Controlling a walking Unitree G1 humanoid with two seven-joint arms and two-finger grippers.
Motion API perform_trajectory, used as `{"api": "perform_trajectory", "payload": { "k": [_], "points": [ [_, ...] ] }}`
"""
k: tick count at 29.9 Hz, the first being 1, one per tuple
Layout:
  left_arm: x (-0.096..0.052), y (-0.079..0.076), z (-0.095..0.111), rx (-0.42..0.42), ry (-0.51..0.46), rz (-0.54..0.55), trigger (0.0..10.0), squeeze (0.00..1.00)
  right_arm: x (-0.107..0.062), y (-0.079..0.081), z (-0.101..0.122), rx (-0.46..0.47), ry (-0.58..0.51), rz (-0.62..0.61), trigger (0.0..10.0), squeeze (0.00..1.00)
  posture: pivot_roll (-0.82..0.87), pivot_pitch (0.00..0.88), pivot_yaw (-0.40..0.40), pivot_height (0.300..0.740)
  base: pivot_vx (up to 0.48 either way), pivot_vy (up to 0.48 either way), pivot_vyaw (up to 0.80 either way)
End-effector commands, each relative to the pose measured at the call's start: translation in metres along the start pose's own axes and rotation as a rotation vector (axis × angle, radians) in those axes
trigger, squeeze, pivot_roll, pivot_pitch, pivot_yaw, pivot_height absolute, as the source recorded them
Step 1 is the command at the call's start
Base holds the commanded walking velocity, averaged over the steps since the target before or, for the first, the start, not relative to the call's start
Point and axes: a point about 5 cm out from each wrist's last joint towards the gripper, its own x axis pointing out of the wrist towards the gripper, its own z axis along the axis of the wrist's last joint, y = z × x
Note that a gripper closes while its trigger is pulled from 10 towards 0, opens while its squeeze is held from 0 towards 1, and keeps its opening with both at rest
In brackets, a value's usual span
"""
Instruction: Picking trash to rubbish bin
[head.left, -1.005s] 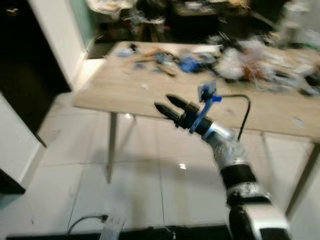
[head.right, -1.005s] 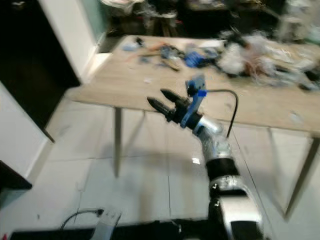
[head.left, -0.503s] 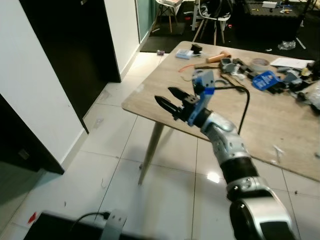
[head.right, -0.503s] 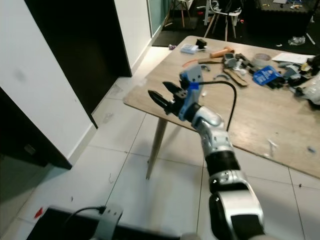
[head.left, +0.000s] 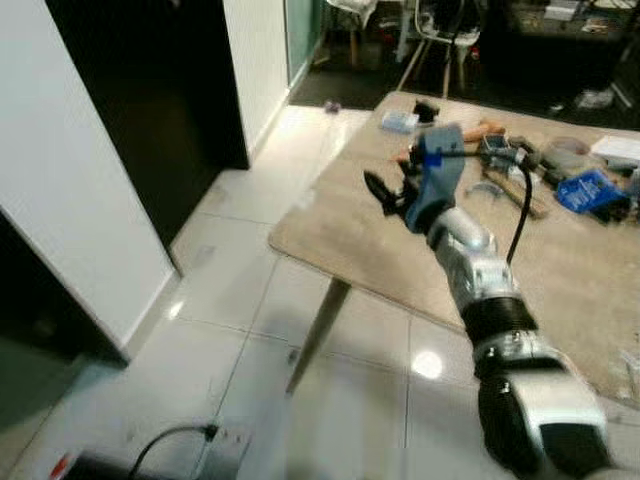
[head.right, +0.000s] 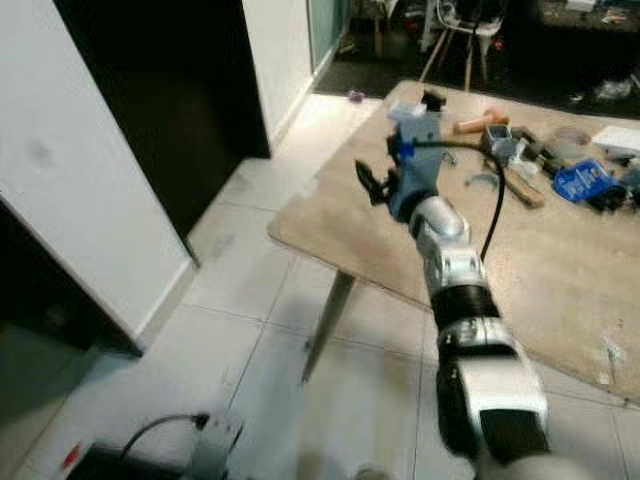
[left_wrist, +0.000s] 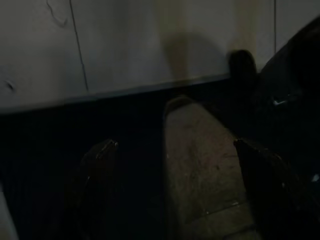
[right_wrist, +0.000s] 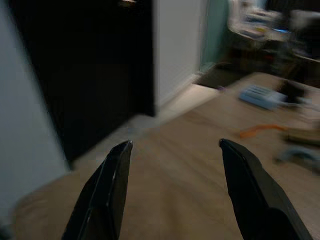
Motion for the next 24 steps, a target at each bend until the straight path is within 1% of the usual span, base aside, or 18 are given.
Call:
{"api": "perform_trajectory", "payload": {
  "k": [1, 3, 4, 6, 16, 19, 21, 24],
  "points": [
    [-0.001, -0.001, -0.006, -0.004, 0.024, -0.006, 10.0, 0.00, -0.002, -0.011, 0.000, -0.002, 0.007, -0.059, 10.0, 0.00, -0.15, 0.039, 0.070, 0.740, 0.386, 0.000, -0.80],
    [-0.001, -0.002, -0.006, -0.003, 0.024, -0.008, 10.0, 0.00, -0.004, -0.021, 0.002, -0.017, 0.000, -0.119, 10.0, 0.00, -0.15, 0.040, 0.071, 0.740, 0.386, 0.000, -0.80],
    [-0.001, -0.002, -0.006, -0.003, 0.024, -0.008, 10.0, 0.00, -0.004, -0.021, 0.002, -0.017, 0.000, -0.119, 10.0, 0.00, -0.15, 0.040, 0.071, 0.740, 0.386, 0.000, -0.80],
    [-0.001, -0.002, -0.006, -0.002, 0.024, -0.009, 10.0, 0.00, -0.004, -0.027, 0.004, -0.027, -0.002, -0.151, 10.0, 0.00, -0.15, 0.040, 0.071, 0.740, 0.388, 0.000, -0.80],
    [-0.001, -0.001, -0.006, 0.000, 0.024, -0.007, 10.0, 0.00, -0.005, -0.033, 0.000, -0.074, 0.032, -0.236, 10.0, 0.00, -0.14, 0.041, 0.072, 0.740, 0.386, 0.000, -0.79],
    [-0.001, 0.000, -0.007, 0.004, 0.027, 0.006, 10.0, 0.00, -0.006, -0.035, -0.008, -0.102, 0.089, -0.250, 10.0, 0.00, -0.14, 0.042, 0.072, 0.740, 0.370, 0.000, 0.00],
    [-0.001, 0.002, -0.008, -0.001, 0.035, 0.026, 10.0, 0.00, -0.007, -0.034, -0.016, -0.112, 0.143, -0.230, 10.0, 0.00, -0.14, 0.042, 0.073, 0.740, 0.000, 0.000, 0.00],
    [-0.002, 0.003, -0.010, 0.019, 0.043, 0.027, 10.0, 0.00, -0.009, -0.032, -0.024, -0.118, 0.185, -0.210, 10.0, 0.00, -0.14, 0.045, 0.075, 0.740, 0.000, 0.000, 0.00]
  ]
}}
